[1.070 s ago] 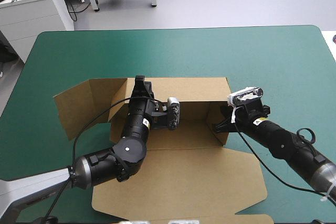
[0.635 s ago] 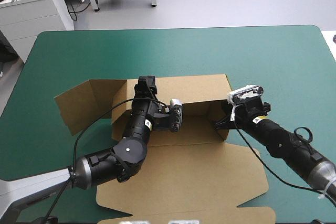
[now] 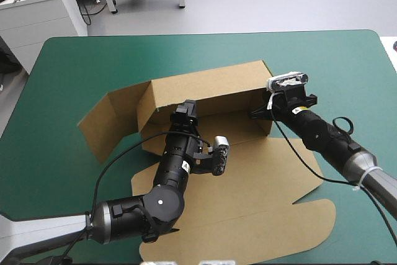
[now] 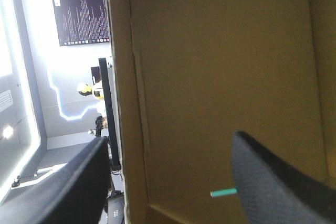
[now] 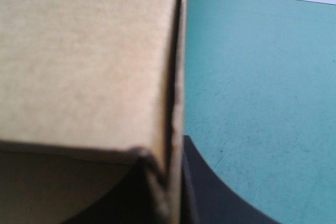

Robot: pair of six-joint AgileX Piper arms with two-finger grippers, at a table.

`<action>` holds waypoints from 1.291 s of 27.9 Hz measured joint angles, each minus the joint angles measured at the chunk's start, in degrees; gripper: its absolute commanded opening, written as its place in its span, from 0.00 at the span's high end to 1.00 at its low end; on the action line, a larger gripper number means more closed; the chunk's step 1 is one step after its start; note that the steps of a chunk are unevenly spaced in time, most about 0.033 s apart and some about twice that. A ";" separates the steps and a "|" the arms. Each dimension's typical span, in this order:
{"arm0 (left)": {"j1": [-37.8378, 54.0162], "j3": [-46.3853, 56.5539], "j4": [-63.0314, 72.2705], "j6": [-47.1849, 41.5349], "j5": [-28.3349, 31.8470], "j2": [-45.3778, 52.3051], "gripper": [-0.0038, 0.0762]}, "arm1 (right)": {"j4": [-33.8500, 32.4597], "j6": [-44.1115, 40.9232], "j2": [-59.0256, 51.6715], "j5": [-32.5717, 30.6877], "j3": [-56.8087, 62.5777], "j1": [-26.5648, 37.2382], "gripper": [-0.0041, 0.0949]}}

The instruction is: Fold the box

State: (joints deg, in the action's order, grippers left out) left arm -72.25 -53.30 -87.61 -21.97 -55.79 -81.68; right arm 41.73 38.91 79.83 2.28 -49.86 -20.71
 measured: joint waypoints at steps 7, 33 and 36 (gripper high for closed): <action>-0.57 0.00 0.05 0.15 0.63 0.00 0.56 | 0.21 1.77 3.67 -0.80 -3.78 2.38 0.97; 34.19 -33.30 69.28 36.61 9.72 -0.21 0.93 | 0.44 4.85 3.67 -0.46 -3.78 2.42 0.97; 44.91 -36.71 82.07 38.84 8.63 -0.21 0.93 | 0.44 4.90 3.67 -0.46 -3.78 2.44 0.97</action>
State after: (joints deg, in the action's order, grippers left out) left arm -27.34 -90.01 -5.54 16.87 -47.16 -81.90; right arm 42.18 43.81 83.50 1.82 -53.64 -18.27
